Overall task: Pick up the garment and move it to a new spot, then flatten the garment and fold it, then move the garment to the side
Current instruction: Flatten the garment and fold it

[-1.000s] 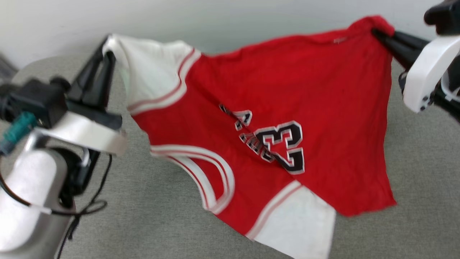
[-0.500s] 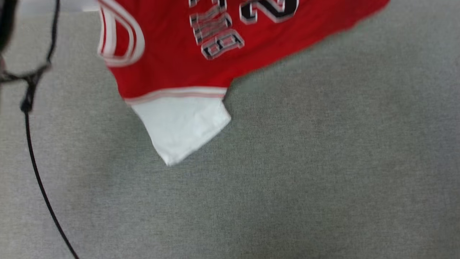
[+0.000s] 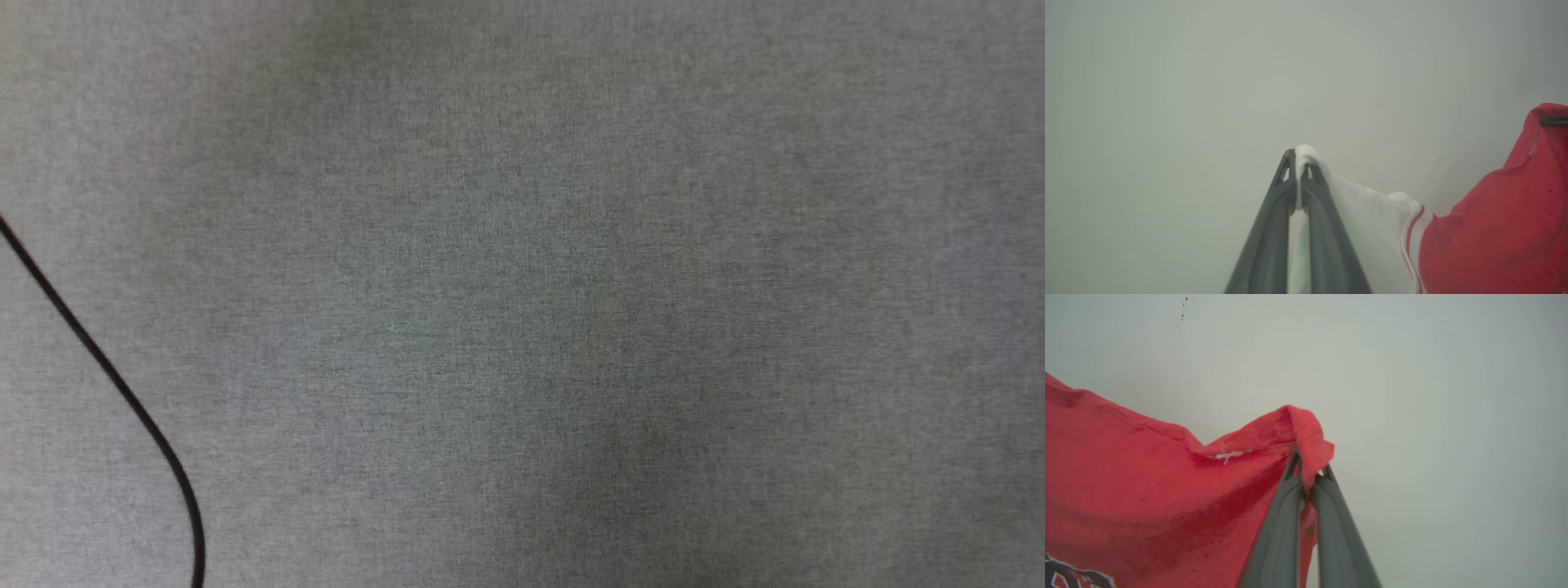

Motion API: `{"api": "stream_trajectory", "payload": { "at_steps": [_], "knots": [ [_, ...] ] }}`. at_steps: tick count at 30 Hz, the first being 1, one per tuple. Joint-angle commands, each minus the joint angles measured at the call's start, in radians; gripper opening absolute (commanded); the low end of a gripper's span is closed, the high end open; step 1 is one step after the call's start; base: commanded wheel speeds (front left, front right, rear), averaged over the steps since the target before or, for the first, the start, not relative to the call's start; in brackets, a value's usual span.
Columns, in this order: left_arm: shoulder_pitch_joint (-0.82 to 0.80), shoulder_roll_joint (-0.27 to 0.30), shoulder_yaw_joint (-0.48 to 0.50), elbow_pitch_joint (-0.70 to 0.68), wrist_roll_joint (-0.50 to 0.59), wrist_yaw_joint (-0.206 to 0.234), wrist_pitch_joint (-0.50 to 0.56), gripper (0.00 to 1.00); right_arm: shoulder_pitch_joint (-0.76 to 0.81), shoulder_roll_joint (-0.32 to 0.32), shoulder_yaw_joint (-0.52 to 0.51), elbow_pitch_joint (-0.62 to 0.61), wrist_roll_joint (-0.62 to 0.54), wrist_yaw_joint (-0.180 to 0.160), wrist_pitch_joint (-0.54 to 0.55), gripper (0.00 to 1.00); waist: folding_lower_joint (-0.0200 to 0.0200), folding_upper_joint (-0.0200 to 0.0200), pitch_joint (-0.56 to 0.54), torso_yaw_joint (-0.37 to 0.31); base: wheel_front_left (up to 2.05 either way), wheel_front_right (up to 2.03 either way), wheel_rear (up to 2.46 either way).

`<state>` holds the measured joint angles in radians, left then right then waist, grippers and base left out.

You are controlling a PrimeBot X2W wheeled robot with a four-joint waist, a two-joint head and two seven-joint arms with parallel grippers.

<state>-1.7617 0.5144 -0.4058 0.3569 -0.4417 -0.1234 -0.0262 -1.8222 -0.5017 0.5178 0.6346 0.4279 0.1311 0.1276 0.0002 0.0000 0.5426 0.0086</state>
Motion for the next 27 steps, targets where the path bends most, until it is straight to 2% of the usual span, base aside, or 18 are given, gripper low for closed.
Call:
{"api": "stream_trajectory", "payload": {
  "at_steps": [1, 5, 13, 20, 27],
  "knots": [
    [-0.028, -0.001, -0.009, 0.020, 0.000, -0.003, -0.013, 0.00, -0.019, 0.012, -0.004, 0.019, -0.011, -0.001, -0.014, 0.00, -0.0002, 0.0000, 0.020, 0.004, 0.00, 0.00, 0.00],
    [-0.042, -0.001, -0.048, 0.092, -0.023, -0.005, -0.052, 0.00, -0.008, 0.044, 0.012, 0.079, -0.015, -0.001, -0.046, 0.00, -0.0002, 0.0000, 0.039, 0.003, 0.00, 0.00, 0.00],
    [0.098, -0.006, -0.124, 0.196, -0.090, -0.006, -0.140, 0.00, 0.109, 0.088, 0.120, 0.167, 0.015, -0.001, -0.117, 0.00, -0.0002, 0.0000, 0.064, 0.000, 0.00, 0.00, 0.00],
    [0.318, -0.003, -0.161, 0.250, -0.124, 0.002, -0.208, 0.00, 0.267, 0.119, 0.229, 0.221, 0.093, -0.001, -0.200, 0.00, -0.0002, 0.0000, 0.042, -0.009, 0.00, 0.00, 0.00],
    [0.598, 0.003, -0.145, 0.175, -0.152, 0.050, -0.235, 0.00, 0.450, 0.079, 0.344, 0.207, 0.198, -0.001, -0.259, 0.00, -0.0002, 0.0000, -0.038, 0.001, 0.00, 0.00, 0.00]
  ]
}}
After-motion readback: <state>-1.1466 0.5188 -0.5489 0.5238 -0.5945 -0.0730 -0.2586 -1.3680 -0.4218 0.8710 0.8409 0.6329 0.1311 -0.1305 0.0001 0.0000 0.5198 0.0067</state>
